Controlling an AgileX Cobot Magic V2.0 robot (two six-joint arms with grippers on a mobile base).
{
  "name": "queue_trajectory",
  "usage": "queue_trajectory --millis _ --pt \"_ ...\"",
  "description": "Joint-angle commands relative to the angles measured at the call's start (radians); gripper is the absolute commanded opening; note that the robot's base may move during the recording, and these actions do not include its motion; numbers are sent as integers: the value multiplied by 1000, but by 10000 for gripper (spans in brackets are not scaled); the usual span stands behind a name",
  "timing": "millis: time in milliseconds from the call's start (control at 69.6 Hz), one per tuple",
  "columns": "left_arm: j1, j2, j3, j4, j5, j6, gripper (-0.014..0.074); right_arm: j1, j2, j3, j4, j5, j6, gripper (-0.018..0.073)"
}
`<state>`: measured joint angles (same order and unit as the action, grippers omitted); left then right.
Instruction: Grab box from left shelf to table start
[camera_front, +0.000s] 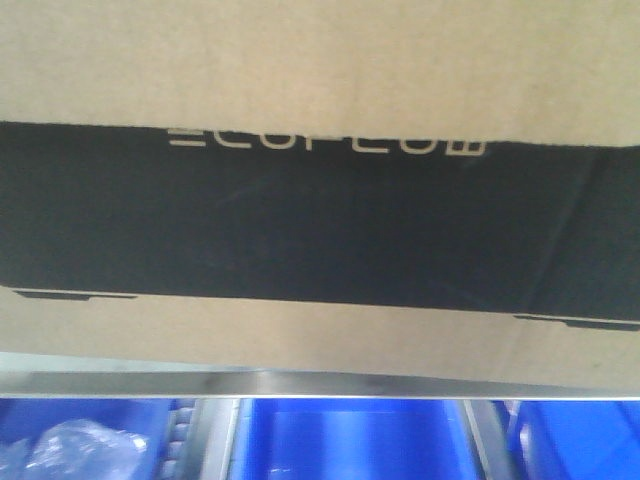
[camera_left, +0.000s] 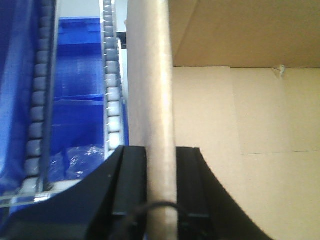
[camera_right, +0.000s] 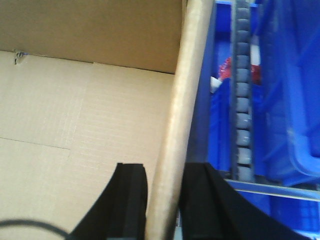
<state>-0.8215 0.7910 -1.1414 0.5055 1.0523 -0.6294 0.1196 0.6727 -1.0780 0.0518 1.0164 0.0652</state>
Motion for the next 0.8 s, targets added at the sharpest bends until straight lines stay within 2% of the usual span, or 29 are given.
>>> queue_trajectory --millis 0,790 --pt "-17 -10 -37 -54 -211 -10 -96 8 -3 -36 59 -149 -25 58" --pt "-17 -10 -37 -54 -211 -10 -96 8 -3 -36 59 -149 -25 58"
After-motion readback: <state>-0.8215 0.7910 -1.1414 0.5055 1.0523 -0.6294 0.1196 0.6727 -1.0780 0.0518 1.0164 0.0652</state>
